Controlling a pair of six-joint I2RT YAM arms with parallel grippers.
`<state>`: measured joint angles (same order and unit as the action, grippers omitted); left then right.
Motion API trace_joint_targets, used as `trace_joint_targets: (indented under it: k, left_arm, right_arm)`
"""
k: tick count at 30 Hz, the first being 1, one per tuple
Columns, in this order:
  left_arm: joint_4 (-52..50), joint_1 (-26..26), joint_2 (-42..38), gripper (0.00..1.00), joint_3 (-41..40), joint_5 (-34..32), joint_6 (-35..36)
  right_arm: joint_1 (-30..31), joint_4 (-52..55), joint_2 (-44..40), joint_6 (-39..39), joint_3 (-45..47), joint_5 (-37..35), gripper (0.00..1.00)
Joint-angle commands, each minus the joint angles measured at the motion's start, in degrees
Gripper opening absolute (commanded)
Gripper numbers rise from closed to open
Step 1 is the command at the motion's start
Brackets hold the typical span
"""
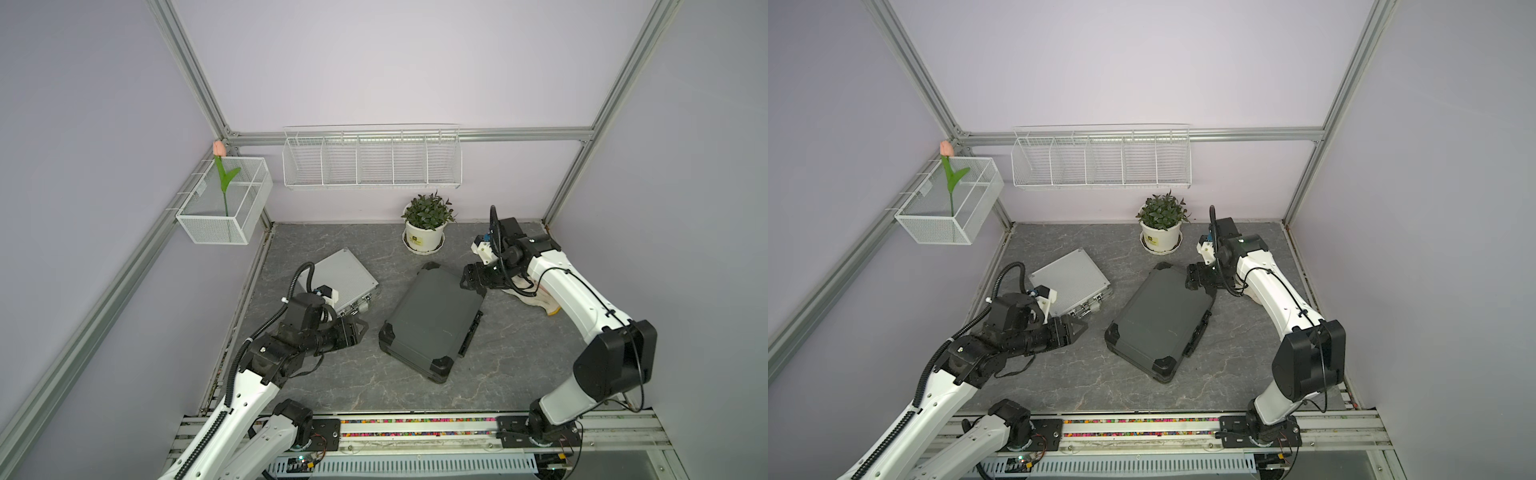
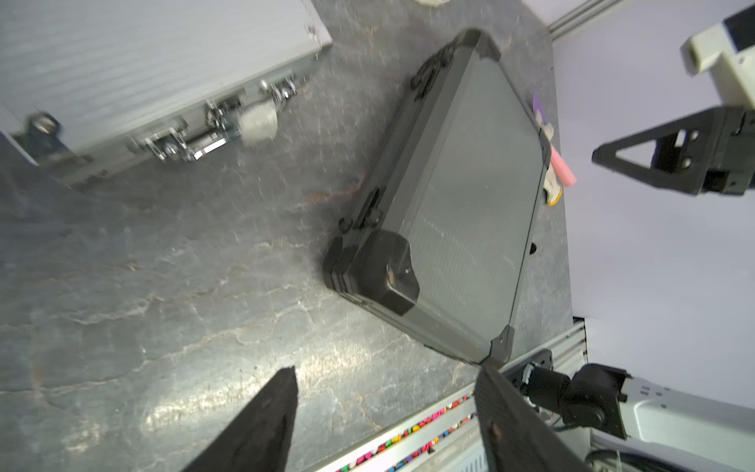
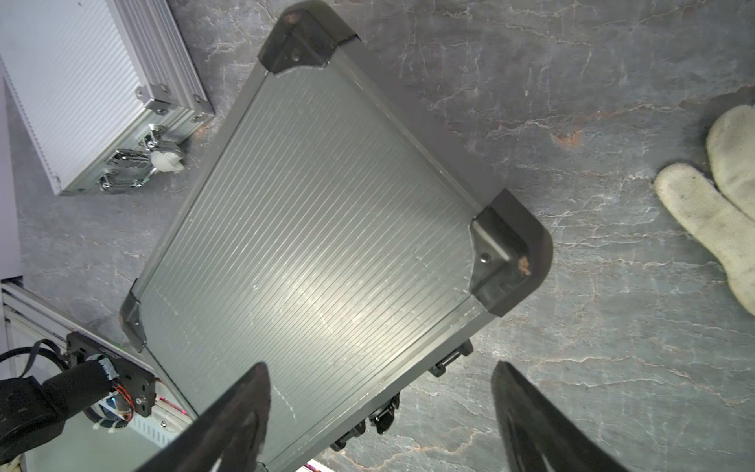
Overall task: Open the poker set cases
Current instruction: Adjust the poker set case at the center of the board.
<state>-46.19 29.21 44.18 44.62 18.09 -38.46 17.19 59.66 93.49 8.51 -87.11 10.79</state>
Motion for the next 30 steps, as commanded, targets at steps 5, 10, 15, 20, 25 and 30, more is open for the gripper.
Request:
trace_joint_targets:
  k: [5,10,15,20,25,30]
  left_arm:
    - [1.0,3.6,2.7,0.72,-3.6,3.9,-7.3]
    - [5.8,4.5,6.4,0.73,-4.7,6.2,-9.0]
    - [8.6,5.5,6.8,0.73,-5.9,6.0,-11.2]
    - [11.2,5.7,6.6,0.74,-7.7,7.4,-13.5]
    - [11.9,5.8,6.4,0.75,-8.3,7.9,-14.4]
    - [12.8,5.9,7.0,0.77,-8.9,9.0,-14.9]
  right_arm:
    - [0.1,3.8,6.6,-3.1,-6.6,-0.7,0.9]
    - [0.1,2.8,10.2,-3.9,-8.3,0.2,0.93]
    - [0.0,2.8,13.8,-4.6,-10.9,1.6,0.94]
    - [-0.1,4.1,17.4,-6.1,-14.3,1.4,0.96]
    - [-0.1,6.0,20.5,-7.3,-17.2,2.1,0.97]
    - [-0.3,5.7,22.3,-7.4,-18.0,3.5,0.97]
